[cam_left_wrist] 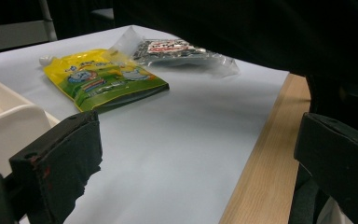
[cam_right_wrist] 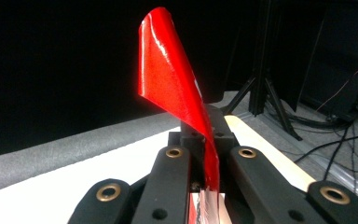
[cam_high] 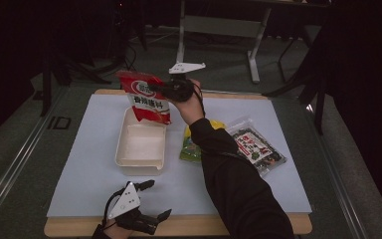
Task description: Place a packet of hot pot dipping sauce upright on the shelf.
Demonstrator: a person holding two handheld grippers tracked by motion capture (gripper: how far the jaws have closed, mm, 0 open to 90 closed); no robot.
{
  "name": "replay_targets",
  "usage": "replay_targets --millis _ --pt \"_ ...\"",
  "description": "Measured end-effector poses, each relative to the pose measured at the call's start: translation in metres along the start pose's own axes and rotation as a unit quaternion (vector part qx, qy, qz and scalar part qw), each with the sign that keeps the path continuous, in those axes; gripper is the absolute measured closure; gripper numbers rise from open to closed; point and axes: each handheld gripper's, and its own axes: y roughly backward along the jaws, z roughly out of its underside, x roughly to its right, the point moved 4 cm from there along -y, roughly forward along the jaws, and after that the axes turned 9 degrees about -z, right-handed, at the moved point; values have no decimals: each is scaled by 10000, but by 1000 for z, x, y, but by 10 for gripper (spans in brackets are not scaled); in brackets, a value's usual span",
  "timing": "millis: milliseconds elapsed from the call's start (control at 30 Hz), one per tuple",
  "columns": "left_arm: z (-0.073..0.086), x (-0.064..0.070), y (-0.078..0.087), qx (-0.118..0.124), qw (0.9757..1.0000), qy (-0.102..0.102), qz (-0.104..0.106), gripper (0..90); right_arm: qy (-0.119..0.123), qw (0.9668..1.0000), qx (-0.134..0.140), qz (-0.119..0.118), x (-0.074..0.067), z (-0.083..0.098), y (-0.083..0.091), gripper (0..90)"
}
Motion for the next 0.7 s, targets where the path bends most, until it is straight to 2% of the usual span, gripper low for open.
replay_targets --millis 167,300,600,633,700 --pt "1 0 1 -3 10000 23 3 21 -44 9999 -122 -3 7 9 -17 892" --pt "1 0 2 -4 10000 8 10 21 -107 9999 -109 -25 10 15 -26 892" --pt "2 1 1 -21 10000 -13 27 21 -231 9996 -137 -34 12 25 -29 891" --pt "2 2 1 -29 10000 -26 30 21 -324 9995 -64 -27 12 29 -27 891" --pt "2 2 0 -39 10000 -33 44 21 -349 9994 -33 -34 12 30 -27 891"
